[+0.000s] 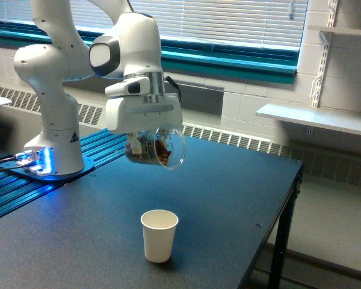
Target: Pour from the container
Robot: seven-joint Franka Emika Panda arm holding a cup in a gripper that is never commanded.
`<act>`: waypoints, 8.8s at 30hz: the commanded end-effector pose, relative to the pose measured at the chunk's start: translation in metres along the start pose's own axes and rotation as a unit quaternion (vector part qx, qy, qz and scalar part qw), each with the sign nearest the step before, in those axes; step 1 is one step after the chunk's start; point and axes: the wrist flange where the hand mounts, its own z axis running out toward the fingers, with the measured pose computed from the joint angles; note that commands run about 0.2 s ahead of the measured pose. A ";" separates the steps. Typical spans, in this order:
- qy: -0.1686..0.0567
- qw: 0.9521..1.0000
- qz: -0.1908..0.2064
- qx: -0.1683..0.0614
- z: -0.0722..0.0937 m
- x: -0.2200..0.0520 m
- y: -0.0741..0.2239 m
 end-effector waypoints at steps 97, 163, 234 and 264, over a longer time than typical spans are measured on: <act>-0.062 0.994 0.013 -0.086 0.066 0.027 0.017; -0.109 0.986 -0.015 -0.126 0.088 0.026 0.000; -0.133 0.980 -0.020 -0.145 0.081 0.038 0.006; -0.136 0.978 -0.040 -0.152 0.076 0.045 0.001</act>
